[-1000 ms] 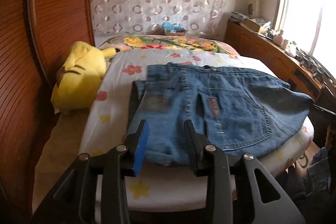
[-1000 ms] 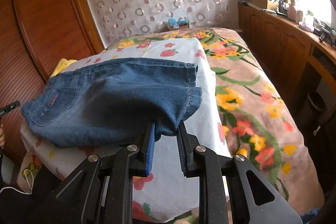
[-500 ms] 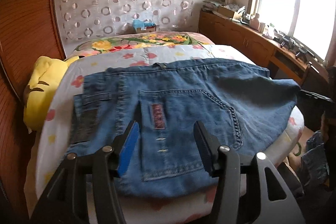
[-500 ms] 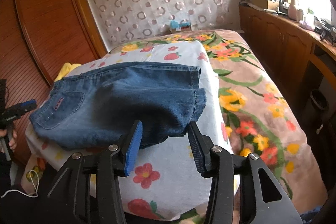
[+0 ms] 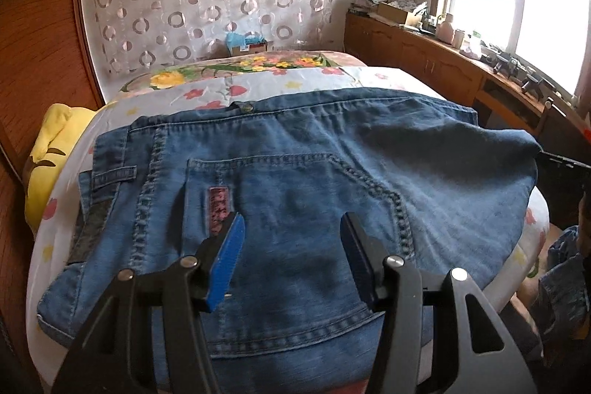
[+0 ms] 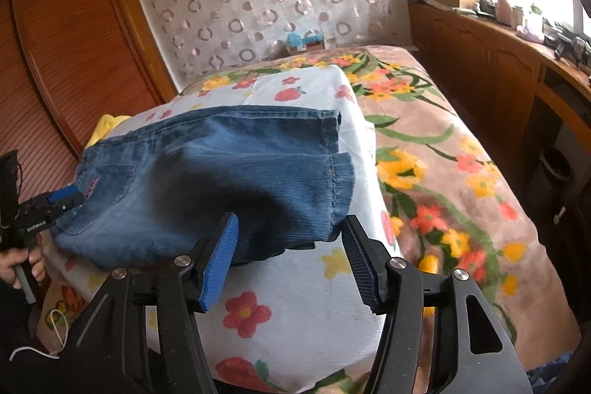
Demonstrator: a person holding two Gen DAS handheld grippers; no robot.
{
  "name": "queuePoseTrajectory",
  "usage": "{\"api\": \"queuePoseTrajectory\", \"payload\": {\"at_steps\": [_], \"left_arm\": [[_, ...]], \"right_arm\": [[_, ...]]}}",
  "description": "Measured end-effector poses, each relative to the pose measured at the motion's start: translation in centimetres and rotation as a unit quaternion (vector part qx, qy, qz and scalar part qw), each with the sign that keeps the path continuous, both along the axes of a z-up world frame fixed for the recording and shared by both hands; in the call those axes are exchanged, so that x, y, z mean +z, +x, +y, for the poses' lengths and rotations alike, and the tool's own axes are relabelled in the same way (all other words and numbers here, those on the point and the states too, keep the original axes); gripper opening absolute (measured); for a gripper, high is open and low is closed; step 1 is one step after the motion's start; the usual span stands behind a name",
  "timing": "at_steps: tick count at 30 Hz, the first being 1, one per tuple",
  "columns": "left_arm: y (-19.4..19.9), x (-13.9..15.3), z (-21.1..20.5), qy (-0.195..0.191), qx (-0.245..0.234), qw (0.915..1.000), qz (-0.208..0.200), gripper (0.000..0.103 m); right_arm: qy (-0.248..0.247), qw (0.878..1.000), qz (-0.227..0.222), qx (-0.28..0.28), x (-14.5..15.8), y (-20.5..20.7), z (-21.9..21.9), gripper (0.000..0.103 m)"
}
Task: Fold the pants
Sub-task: 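Lower the right tool onto the jeans leg hem and close on it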
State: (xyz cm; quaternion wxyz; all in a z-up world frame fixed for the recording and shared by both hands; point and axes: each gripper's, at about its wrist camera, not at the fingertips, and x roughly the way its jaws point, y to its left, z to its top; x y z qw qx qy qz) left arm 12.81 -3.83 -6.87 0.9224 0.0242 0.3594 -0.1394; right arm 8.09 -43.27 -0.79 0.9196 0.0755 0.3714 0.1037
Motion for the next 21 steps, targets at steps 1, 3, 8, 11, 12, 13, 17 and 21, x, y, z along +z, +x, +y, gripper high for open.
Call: {"api": "queuePoseTrajectory", "payload": {"at_steps": [1, 3, 8, 11, 12, 13, 17, 21], "left_arm": [[0.0, 0.1, -0.3, -0.003, 0.0, 1.0, -0.003, 0.053], [0.1, 0.4, -0.8, -0.003, 0.013, 0.9998, -0.014, 0.053], [0.7, 1.2, -1.9, -0.028, 0.018, 0.999, -0.031, 0.053], [0.9, 1.6, -2.9, -0.021, 0.011, 0.9988, -0.043, 0.053], [1.0, 1.7, -3.3, -0.02, 0.008, 0.9988, -0.044, 0.053], [1.1, 1.9, -3.5, -0.021, 0.006, 0.9987, -0.045, 0.053], [1.3, 2.5, -4.1, -0.024, -0.004, 0.9987, -0.046, 0.053], [1.0, 2.8, -4.4, -0.023, -0.015, 0.9987, -0.042, 0.053]], "right_arm": [[0.001, 1.0, 0.001, -0.002, -0.1, 0.1, -0.1, 0.059], [0.008, 1.0, 0.005, -0.005, -0.4, 0.3, -0.6, 0.059], [0.033, 0.999, 0.01, -0.016, -1.1, 1.0, -1.6, 0.059], [0.04, 0.999, 0.007, -0.014, -0.9, 1.1, -1.7, 0.059], [0.041, 0.999, 0.005, -0.014, -0.8, 1.1, -1.7, 0.059], [0.043, 0.999, 0.002, -0.013, -0.6, 1.1, -1.7, 0.059], [0.045, 0.999, -0.007, -0.009, 0.2, 1.5, -1.6, 0.038], [0.031, 0.999, -0.013, 0.01, 1.0, 1.7, -0.7, 0.012]]}}
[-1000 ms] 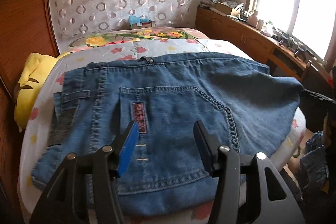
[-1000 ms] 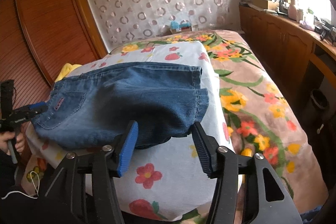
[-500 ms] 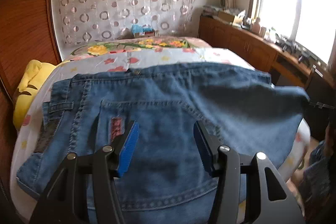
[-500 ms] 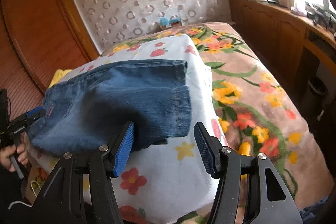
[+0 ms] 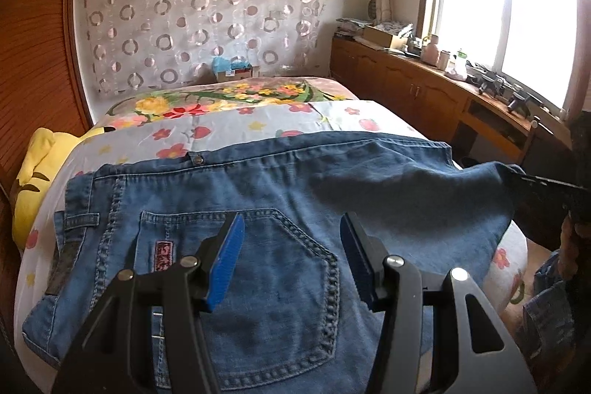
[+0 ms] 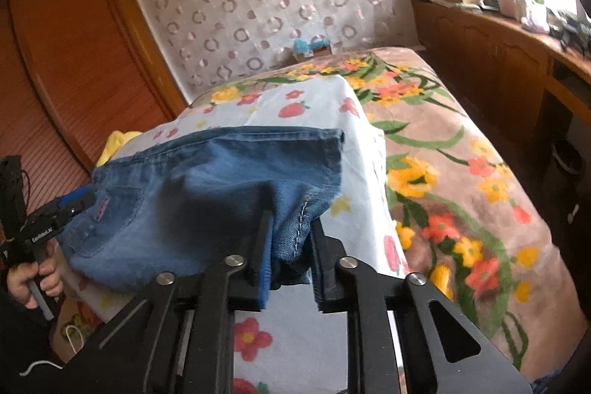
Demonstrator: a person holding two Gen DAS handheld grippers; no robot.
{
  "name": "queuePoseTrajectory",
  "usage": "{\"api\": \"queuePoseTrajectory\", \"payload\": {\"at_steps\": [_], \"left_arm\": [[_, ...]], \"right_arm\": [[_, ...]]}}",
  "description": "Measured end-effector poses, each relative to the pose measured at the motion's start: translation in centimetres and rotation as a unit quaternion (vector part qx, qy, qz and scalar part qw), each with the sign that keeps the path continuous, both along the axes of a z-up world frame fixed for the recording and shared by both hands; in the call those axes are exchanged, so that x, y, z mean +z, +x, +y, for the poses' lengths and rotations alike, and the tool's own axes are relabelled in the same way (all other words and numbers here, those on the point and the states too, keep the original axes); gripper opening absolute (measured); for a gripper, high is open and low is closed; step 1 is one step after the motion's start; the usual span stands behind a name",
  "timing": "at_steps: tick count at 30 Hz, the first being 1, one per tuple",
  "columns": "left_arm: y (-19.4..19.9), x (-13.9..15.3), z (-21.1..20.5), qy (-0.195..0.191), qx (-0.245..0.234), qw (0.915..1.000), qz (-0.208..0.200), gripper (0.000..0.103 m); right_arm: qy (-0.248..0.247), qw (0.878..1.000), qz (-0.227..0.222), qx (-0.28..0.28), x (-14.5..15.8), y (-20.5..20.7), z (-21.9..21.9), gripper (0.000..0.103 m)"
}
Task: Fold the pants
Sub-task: 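Lower the right tool onto the jeans leg hem and close on it, then lift the leg hem with the right tool and lay it over the jeans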
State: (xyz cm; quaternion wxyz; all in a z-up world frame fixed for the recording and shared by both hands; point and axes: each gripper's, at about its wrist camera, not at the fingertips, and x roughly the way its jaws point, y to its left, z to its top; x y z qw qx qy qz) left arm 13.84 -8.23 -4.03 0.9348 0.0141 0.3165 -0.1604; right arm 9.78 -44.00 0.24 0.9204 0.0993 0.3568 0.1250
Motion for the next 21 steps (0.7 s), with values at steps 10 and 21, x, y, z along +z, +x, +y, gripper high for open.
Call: {"api": "queuePoseTrajectory", "payload": {"at_steps": [10, 21], "left_arm": [[-1.4, 1.3, 0.7, 0.0, -0.006, 1.0, 0.001, 0.053], [-2.7, 2.8, 3.5, -0.003, 0.008, 0.9999, -0.011, 0.053]], "right_arm": [[-0.032, 0.997, -0.066, 0.022, 4.6, 0.3, 2.6, 0.006], [-0.041, 0.982, -0.133, 0.128, 11.1, 2.9, 11.7, 0.004]]}}
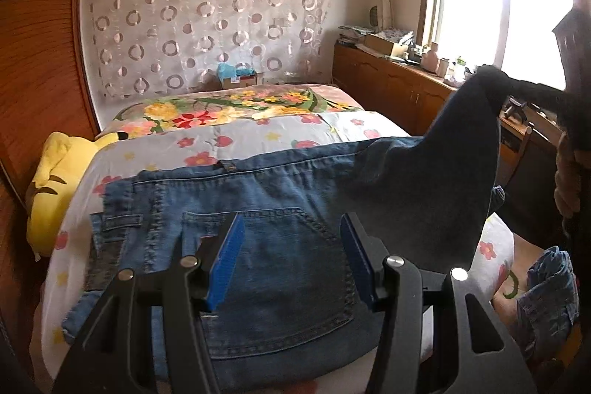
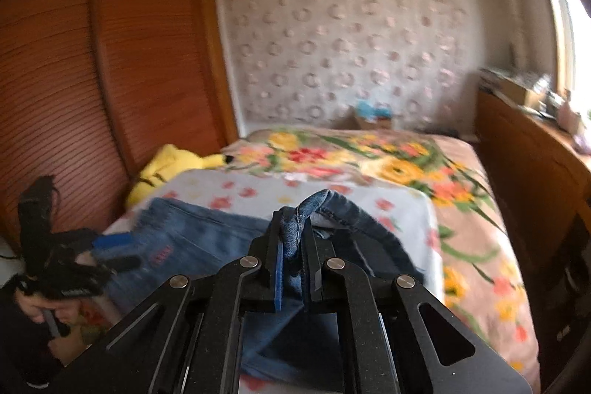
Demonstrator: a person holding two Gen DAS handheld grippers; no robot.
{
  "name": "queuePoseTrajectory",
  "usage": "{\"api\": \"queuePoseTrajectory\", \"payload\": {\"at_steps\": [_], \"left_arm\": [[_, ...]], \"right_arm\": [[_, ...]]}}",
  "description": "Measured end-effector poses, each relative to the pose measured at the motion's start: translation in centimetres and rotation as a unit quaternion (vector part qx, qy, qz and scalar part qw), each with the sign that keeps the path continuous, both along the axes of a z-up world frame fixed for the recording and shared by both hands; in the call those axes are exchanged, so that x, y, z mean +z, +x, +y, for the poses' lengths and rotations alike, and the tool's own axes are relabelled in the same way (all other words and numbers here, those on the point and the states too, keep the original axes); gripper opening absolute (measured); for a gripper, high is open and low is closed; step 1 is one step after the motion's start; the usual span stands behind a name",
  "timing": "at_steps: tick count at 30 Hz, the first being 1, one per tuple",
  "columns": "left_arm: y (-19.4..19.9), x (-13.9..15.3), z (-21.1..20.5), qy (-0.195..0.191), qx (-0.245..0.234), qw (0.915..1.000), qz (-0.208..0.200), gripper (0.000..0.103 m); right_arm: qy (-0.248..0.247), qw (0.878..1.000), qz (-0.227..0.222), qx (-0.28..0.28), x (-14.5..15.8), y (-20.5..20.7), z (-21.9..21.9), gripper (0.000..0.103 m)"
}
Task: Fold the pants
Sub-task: 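Lift the leg hem with the right tool and lay it over the jeans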
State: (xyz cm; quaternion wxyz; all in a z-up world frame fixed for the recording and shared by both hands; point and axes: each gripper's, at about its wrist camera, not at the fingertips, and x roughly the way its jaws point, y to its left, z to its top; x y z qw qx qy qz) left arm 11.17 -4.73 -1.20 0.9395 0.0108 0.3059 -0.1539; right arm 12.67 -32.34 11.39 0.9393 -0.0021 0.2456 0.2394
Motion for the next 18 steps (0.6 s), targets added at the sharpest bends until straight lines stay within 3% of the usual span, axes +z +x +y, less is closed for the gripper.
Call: {"api": "queuePoseTrajectory", "payload": {"at_steps": [7, 11, 12, 14, 15, 16, 18], "left_arm": [[-1.7, 0.4, 3.6, 0.0, 0.027, 0.9996, -0.003, 0.053], [-2.5, 0.4, 5.2, -0.002, 0.035, 0.9994, -0.003, 0.053], [-2.6, 0.4, 5.5, -0.003, 0.036, 0.9993, -0.002, 0.053], [-2.7, 0.4, 6.0, -0.005, 0.039, 0.9992, -0.001, 0.053], [-2.7, 0.3, 6.1, -0.007, 0.039, 0.9992, 0.002, 0.053], [-2.6, 0.1, 6.1, -0.008, 0.038, 0.9992, 0.004, 0.053], [-2.4, -0.1, 6.0, -0.011, 0.035, 0.9993, 0.009, 0.053]], "right_arm": [[-0.007, 0.995, -0.001, 0.102, 1.8, 0.4, 8.6, 0.004], [-0.017, 0.989, 0.025, 0.144, 0.6, 1.0, 12.5, 0.005], [-0.023, 0.988, 0.034, 0.15, 0.0, 1.2, 13.2, 0.009], [-0.04, 0.988, 0.041, 0.14, -1.1, 1.6, 14.0, 0.039], [-0.043, 0.989, 0.045, 0.137, -1.6, 1.8, 14.1, 0.047], [-0.042, 0.989, 0.049, 0.13, -2.0, 1.9, 13.6, 0.052], [-0.036, 0.991, 0.051, 0.121, -2.4, 2.0, 12.6, 0.052]]}}
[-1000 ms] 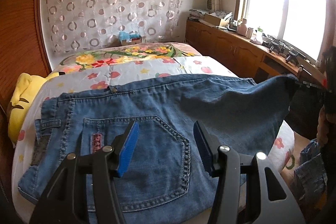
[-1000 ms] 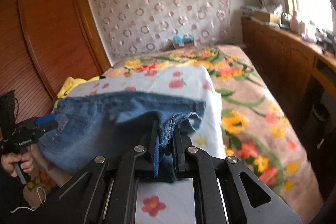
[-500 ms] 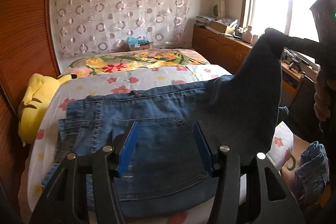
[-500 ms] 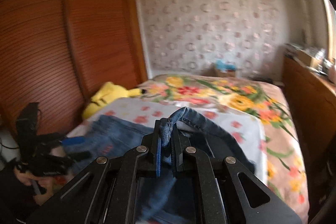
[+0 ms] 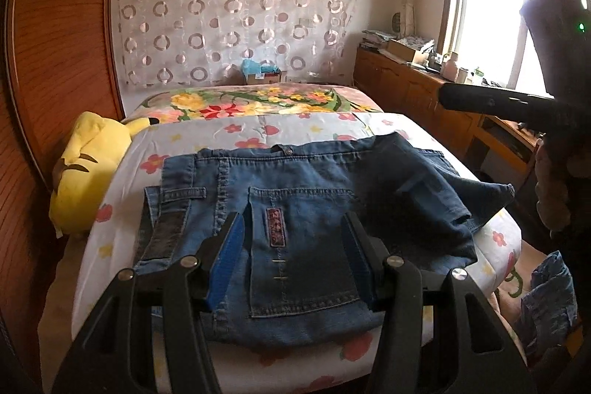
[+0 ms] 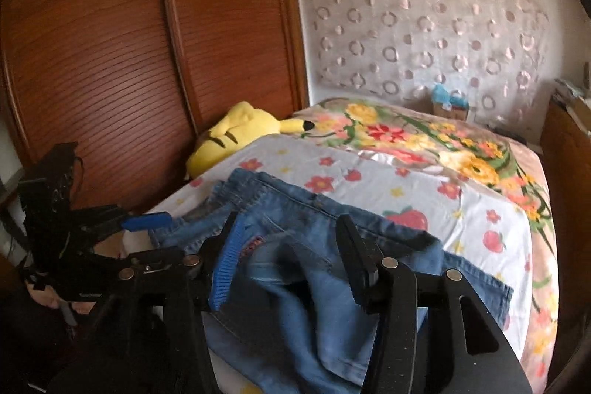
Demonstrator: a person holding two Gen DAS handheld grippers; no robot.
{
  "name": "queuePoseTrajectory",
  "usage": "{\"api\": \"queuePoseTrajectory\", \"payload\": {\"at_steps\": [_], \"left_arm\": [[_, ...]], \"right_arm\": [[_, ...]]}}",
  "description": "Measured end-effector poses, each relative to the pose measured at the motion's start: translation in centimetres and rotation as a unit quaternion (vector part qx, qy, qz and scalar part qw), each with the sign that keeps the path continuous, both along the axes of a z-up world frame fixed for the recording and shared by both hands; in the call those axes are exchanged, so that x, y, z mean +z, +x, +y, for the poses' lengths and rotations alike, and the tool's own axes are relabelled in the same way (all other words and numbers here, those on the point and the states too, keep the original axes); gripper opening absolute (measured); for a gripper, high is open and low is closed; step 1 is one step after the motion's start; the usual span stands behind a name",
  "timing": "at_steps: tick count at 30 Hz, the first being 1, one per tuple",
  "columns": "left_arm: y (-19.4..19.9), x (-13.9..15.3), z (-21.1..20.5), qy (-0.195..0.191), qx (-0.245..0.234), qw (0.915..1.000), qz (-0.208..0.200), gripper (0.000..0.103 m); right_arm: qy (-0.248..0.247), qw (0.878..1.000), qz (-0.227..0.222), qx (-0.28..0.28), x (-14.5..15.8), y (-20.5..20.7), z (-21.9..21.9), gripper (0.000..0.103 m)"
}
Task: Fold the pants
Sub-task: 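Lift the leg hem with the right tool and lay it over the jeans, then grasp the jeans leg with the left tool and lift it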
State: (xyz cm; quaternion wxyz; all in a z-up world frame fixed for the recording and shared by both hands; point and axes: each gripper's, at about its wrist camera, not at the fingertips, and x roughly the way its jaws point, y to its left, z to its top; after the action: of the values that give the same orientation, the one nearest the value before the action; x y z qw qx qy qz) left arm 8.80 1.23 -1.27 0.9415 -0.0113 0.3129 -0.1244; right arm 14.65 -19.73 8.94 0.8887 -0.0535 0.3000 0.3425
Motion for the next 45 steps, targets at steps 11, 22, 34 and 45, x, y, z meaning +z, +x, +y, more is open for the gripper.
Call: {"api": "queuePoseTrajectory", "payload": {"at_steps": [11, 22, 34, 45], "left_arm": [[1.3, -2.4, -3.6, 0.007, -0.041, 0.9987, 0.03, 0.053], [3.0, -6.9, -5.3, 0.025, -0.062, 0.9934, 0.093, 0.053], [3.9, -7.3, -4.9, 0.016, -0.072, 0.9935, 0.086, 0.034], [2.4, -4.4, -3.9, -0.001, -0.071, 0.9965, 0.044, 0.007]], "right_arm": [[-0.025, 0.996, 0.045, -0.076, -5.1, -0.4, -6.2, 0.059], [-0.012, 0.992, 0.097, -0.084, -10.0, -0.7, -6.9, 0.063], [-0.016, 0.989, 0.129, -0.07, -11.7, 0.2, -6.2, 0.063], [-0.01, 0.995, 0.096, -0.027, -8.4, 0.4, -4.4, 0.005]]}}
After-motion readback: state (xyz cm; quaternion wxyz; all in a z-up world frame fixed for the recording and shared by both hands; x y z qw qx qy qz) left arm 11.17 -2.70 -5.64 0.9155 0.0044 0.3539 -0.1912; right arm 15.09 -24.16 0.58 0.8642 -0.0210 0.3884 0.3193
